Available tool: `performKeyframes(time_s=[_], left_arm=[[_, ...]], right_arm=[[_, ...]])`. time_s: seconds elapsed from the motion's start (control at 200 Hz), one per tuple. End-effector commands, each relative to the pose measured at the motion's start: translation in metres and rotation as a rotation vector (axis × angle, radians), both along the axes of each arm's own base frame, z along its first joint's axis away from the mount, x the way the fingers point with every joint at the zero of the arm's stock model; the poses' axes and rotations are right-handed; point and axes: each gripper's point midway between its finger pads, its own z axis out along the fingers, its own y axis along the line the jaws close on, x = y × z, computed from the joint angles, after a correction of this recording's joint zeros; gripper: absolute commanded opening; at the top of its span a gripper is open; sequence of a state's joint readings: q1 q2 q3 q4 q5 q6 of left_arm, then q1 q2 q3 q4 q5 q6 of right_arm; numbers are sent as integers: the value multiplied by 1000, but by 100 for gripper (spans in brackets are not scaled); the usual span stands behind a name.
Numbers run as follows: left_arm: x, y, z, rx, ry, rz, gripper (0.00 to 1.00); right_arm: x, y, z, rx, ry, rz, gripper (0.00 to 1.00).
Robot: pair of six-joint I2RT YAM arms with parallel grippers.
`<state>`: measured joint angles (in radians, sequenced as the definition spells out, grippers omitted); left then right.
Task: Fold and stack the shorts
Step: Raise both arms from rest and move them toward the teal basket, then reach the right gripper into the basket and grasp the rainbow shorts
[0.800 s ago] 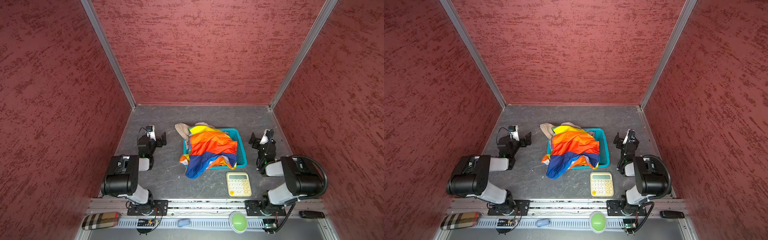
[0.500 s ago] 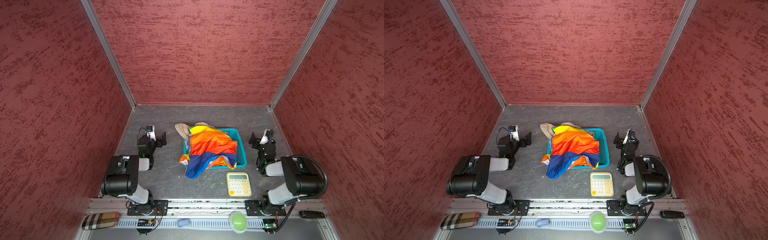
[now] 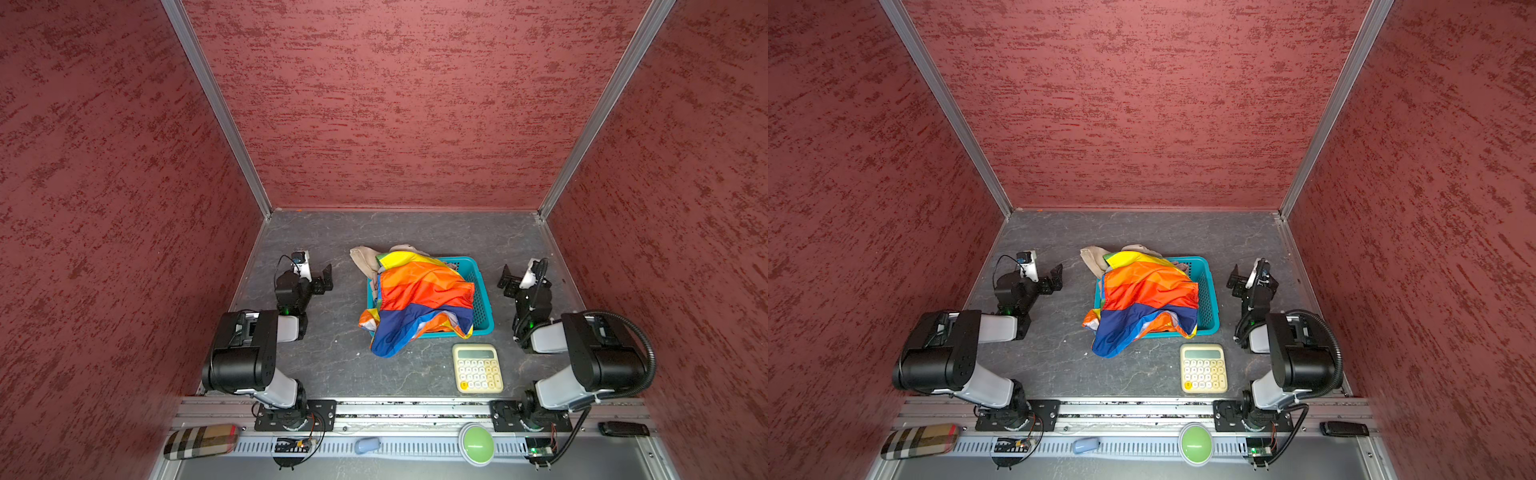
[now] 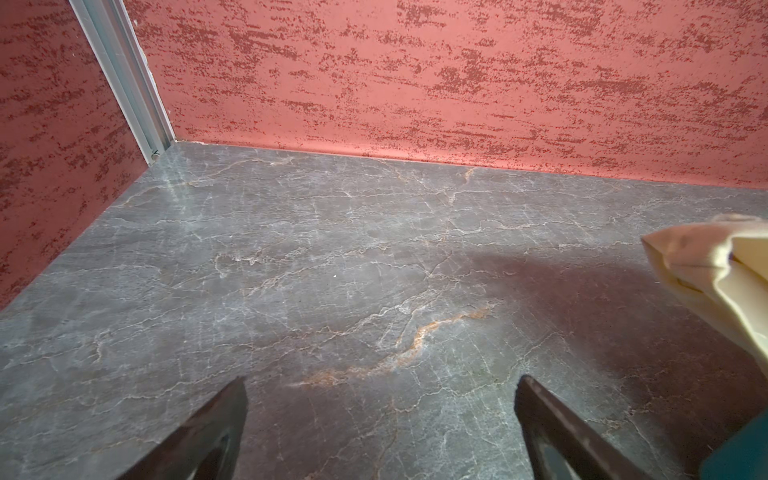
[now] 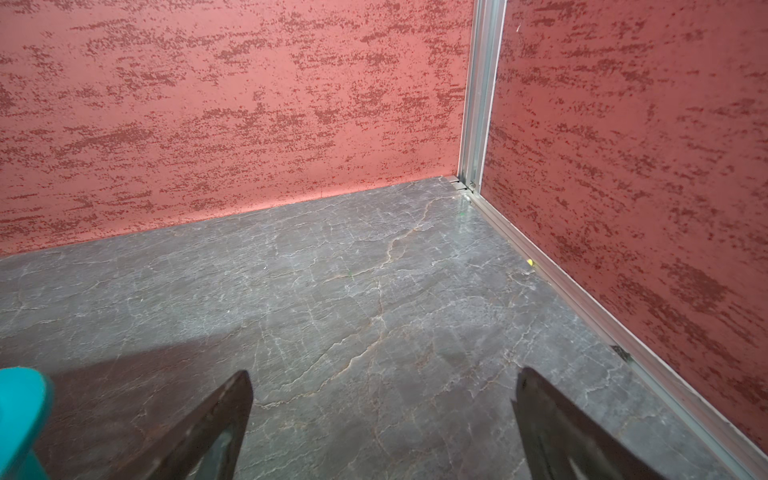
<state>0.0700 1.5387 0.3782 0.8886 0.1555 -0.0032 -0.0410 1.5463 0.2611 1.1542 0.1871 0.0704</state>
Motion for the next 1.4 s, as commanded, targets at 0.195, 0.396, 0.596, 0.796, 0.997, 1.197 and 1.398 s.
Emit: performKeyframes(time_s=[0.195,0.396,0.596,0.796,0.997,1.197,1.398], left_arm=[[1,2,4,-1,-10,4,99],[5,8,8,37,1,86,99],[7,57,75,-58,79,338,100],[-12,66,101,-414,194,412,99],[-21,-9,108,-686,377,174,100],[-45,-68,90,-743,559,49,99],[-71,-103,84,-750,621,-48,99]], right_arm=[[4,0,8,-14,-21,1,99],[0,-6,15,1,-31,-42,99],[3,-21,56,11,-15,-136,99],[-6,-37,109,226,-123,-256,99],[11,23,107,300,137,10,99],[-7,98,62,253,407,195,99],[-35,133,22,285,555,309,96]])
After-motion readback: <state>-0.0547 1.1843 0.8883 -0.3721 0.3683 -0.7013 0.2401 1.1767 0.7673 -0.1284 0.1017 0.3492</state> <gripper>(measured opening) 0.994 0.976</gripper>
